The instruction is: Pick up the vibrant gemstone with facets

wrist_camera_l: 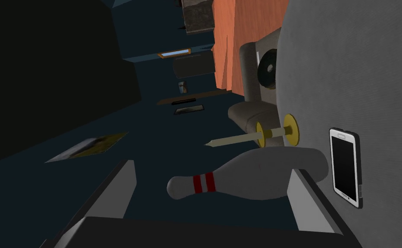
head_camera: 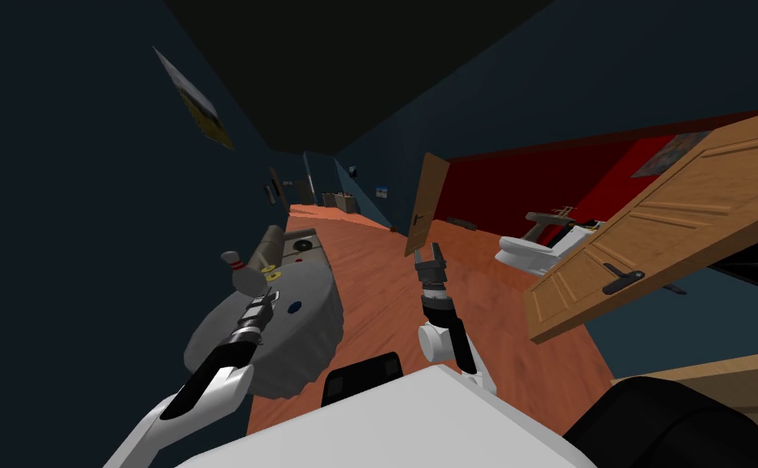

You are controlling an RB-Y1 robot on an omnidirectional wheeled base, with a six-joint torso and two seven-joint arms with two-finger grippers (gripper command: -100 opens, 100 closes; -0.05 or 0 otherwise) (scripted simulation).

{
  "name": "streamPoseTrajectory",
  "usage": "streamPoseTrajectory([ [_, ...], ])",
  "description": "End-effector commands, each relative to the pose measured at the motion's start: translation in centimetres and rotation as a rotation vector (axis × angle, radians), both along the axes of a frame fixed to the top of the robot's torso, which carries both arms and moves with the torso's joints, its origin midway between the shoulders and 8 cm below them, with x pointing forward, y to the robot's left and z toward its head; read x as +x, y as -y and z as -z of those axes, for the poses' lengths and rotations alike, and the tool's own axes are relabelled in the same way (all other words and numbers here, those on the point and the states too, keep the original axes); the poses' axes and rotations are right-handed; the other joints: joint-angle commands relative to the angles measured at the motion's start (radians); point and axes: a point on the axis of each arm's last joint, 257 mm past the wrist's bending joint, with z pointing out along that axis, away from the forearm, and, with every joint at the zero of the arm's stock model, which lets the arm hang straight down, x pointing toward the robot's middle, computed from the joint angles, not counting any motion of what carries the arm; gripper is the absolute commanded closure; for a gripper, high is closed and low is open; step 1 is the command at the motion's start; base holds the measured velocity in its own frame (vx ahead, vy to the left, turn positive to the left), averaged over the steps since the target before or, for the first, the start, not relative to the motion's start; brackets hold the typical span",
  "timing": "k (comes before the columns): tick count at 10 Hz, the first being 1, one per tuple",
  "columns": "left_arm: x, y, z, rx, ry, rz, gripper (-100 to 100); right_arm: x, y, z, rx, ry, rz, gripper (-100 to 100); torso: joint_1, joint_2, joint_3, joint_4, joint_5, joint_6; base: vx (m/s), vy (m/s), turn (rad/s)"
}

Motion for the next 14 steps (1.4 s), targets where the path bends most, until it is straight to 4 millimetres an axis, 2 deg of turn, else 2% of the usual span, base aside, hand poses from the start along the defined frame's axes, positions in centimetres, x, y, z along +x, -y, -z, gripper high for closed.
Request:
streamPoseTrajectory([
  [1, 0.1, -1.0, 1.7, -0.009, -0.056, -0.023, -100, 0.0, 0.0, 0.0, 0.000, 0.000, 0.000, 0, 0.000, 0.000, 0.000, 0.000, 0.000, 0.000, 0.008, -0.030, -0.011],
  [2, 0.1, -1.1, 2.1, -0.012, -0.069, -0.026, -100, 0.0, 0.0, 0.0, 0.000, 0.000, 0.000, 0, 0.000, 0.000, 0.000, 0.000, 0.000, 0.000, 0.008, -0.021, -0.008],
  [3, 0.0, -1.9, 3.4, -0.020, -0.111, -0.044, -100, 0.0, 0.0, 0.0, 0.000, 0.000, 0.000, 0, 0.000, 0.000, 0.000, 0.000, 0.000, 0.000, 0.009, -0.024, -0.016],
  [4, -0.1, -2.0, 3.7, -0.022, -0.120, -0.046, -100, 0.0, 0.0, 0.0, 0.000, 0.000, 0.000, 0, 0.000, 0.000, 0.000, 0.000, 0.000, 0.000, 0.007, -0.019, -0.007],
  [6, -0.4, -3.5, 6.4, -0.044, -0.206, -0.083, -100, 0.0, 0.0, 0.0, 0.000, 0.000, 0.000, 0, 0.001, -0.001, 0.000, 0.000, 0.000, 0.000, 0.018, -0.023, -0.027],
  [7, -0.6, -3.5, 6.7, -0.047, -0.218, -0.085, -100, 0.0, 0.0, 0.0, 0.000, 0.000, 0.000, 0, 0.000, -0.001, -0.001, 0.000, 0.000, 0.000, 0.022, -0.022, -0.006],
  [8, -0.8, -4.2, 8.0, -0.060, -0.258, -0.102, -100, 0.0, 0.0, 0.0, 0.000, 0.000, 0.000, 0, 0.000, -0.001, -0.001, 0.000, 0.000, 0.000, 0.020, -0.017, -0.021],
  [9, -0.9, -4.2, 8.1, -0.061, -0.264, -0.103, -100, 0.0, 0.0, 0.0, 0.000, 0.000, 0.000, 0, 0.001, -0.001, -0.001, 0.000, 0.000, 0.000, 0.014, -0.011, -0.012],
  [11, -1.5, -5.2, 10.6, -0.090, -0.341, -0.135, -100, 0.0, 0.0, 0.0, 0.000, 0.000, 0.000, 0, 0.001, -0.001, -0.001, 0.000, 0.000, 0.000, 0.033, -0.022, -0.030],
  [12, -1.6, -5.2, 10.8, -0.092, -0.350, -0.136, -100, 0.0, 0.0, 0.0, 0.000, 0.000, 0.000, 0, 0.000, -0.002, -0.001, 0.000, 0.000, 0.000, 0.034, -0.015, -0.012],
  [14, -2.4, -5.9, 13.0, -0.125, -0.425, -0.164, -100, 0.0, 0.0, 0.0, 0.000, 0.000, 0.000, 0, 0.001, -0.002, -0.001, 0.000, 0.000, 0.000, 0.036, -0.011, -0.031],
])
